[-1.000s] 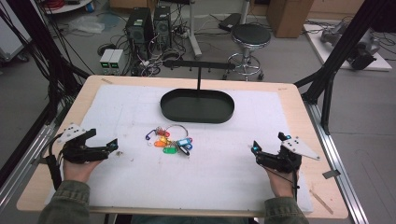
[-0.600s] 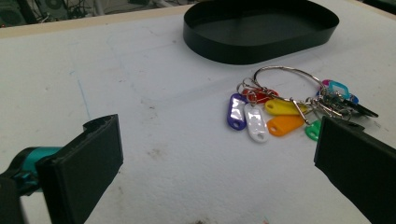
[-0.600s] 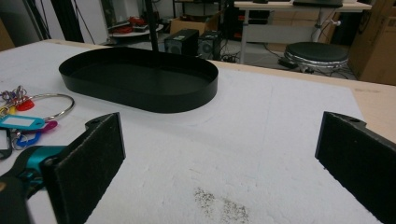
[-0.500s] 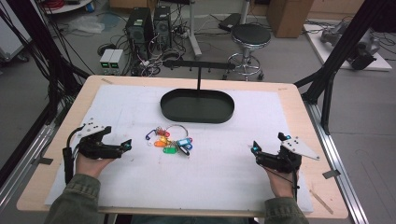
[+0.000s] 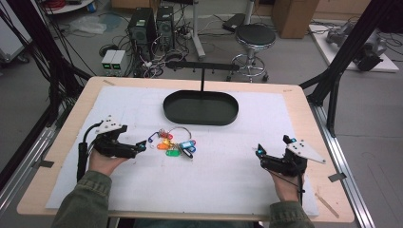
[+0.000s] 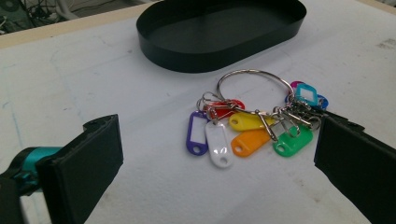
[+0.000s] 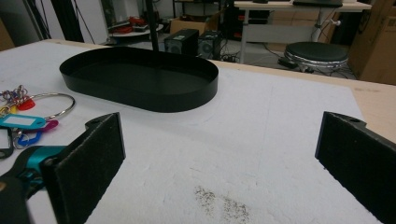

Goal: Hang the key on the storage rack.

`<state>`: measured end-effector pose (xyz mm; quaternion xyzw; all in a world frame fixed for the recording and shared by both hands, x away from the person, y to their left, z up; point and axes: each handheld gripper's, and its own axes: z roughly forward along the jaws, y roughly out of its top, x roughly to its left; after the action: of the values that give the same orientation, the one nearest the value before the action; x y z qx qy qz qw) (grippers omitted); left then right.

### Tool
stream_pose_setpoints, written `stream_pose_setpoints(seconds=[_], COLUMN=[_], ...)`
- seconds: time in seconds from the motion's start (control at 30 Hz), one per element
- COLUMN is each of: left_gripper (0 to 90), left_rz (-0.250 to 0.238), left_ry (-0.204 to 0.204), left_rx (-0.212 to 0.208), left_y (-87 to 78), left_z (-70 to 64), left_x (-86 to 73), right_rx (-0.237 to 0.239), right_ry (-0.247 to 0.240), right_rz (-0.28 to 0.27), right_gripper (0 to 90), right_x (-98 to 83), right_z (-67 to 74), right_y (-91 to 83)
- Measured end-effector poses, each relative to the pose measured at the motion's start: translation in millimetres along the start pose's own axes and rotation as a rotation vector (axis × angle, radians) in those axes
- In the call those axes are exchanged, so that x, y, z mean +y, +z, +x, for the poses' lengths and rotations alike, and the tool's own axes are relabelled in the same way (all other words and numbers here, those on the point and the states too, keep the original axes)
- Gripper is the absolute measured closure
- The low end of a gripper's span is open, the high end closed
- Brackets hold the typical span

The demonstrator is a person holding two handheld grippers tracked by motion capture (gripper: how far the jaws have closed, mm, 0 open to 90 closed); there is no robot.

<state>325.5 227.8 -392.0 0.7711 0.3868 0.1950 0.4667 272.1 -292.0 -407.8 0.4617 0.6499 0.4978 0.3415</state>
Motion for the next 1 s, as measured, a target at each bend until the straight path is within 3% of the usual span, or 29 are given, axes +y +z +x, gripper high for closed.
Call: stream_pose_setpoints(seconds=[0.47, 0.83, 1.0], left_gripper=[1.7, 1.7, 1.7], left_rz=[0.076, 0.105, 0.13], left_ry=[0.037, 0.03, 0.065], left_rx=[-0.049, -0.057, -0.079], left_y=[23.8, 31.5, 40.8], left_z=[-9.1, -9.0, -16.6], left_x=[7.4, 8.3, 15.1], right_rx=[-0.003, 0.001, 0.001], right_ry=[-0.003, -0.006, -0.006], right_rz=[0.005, 0.011, 0.011], right_gripper=[0.5, 0.5, 0.5], right_x=[-0.2, -0.4, -0.4], right_z=[-0.4, 0.4, 0.5], right_y=[0.3, 1.5, 1.6])
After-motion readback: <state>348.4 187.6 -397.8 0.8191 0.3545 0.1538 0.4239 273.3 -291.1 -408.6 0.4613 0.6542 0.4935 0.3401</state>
